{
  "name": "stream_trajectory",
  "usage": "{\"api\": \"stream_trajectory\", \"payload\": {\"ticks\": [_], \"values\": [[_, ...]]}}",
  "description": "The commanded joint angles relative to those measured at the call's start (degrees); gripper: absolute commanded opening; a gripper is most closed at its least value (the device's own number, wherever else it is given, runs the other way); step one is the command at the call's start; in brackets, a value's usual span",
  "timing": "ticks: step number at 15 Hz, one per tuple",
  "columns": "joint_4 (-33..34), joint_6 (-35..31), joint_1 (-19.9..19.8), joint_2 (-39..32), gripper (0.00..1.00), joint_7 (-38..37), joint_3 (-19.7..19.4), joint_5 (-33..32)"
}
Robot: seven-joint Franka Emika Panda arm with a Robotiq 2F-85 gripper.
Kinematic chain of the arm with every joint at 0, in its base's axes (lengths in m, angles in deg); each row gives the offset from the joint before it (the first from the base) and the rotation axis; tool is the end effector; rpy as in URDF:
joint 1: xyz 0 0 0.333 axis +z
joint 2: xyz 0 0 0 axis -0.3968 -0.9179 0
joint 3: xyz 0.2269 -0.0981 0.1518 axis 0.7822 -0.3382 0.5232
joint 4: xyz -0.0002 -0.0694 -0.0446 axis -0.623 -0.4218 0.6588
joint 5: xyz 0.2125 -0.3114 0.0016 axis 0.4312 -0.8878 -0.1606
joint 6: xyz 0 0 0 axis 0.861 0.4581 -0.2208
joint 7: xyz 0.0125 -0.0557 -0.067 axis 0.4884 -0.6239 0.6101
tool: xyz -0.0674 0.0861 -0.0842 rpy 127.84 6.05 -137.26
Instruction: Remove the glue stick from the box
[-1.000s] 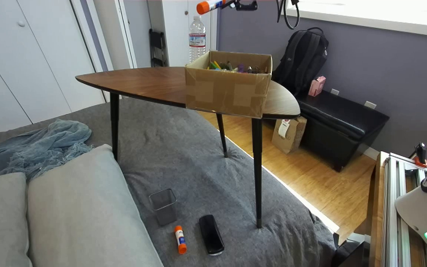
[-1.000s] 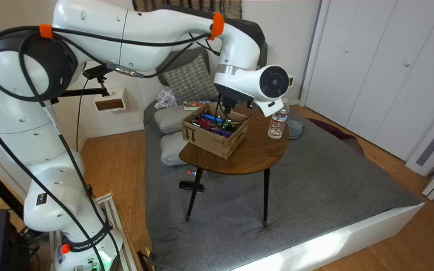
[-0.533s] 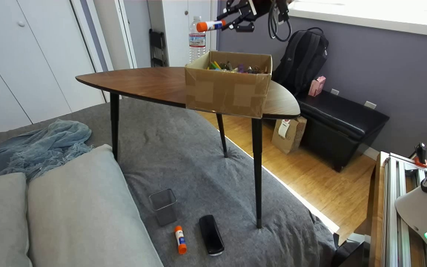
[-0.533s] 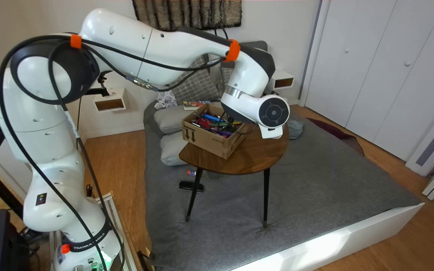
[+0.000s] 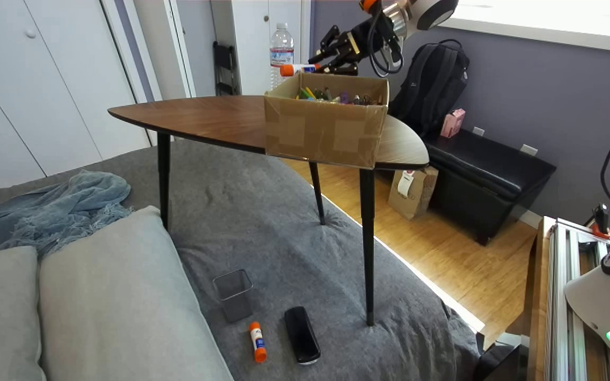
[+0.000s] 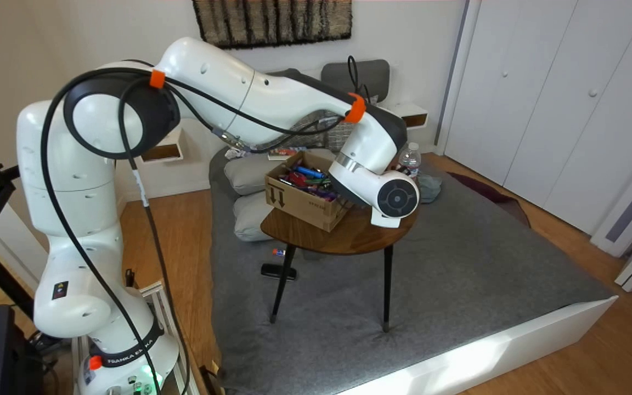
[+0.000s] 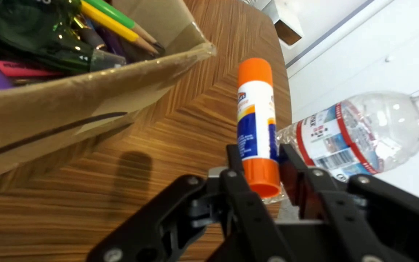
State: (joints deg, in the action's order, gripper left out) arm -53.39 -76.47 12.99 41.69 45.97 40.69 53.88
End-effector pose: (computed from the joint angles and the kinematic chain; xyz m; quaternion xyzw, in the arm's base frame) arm 0.6081 -0.1530 0.3375 -0.5851 0.6226 0.0025 0.5197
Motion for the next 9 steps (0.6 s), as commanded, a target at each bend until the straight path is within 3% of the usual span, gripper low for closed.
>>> {"api": "stream_trajectory", "payload": {"ticks": [1, 9], "values": [[0.3, -1.0, 0.3, -1.5, 0.08, -4.3, 0.3, 0.8], [0.1, -1.2, 1.2, -3.4, 0.08, -8.0, 0.7, -0.5]]}}
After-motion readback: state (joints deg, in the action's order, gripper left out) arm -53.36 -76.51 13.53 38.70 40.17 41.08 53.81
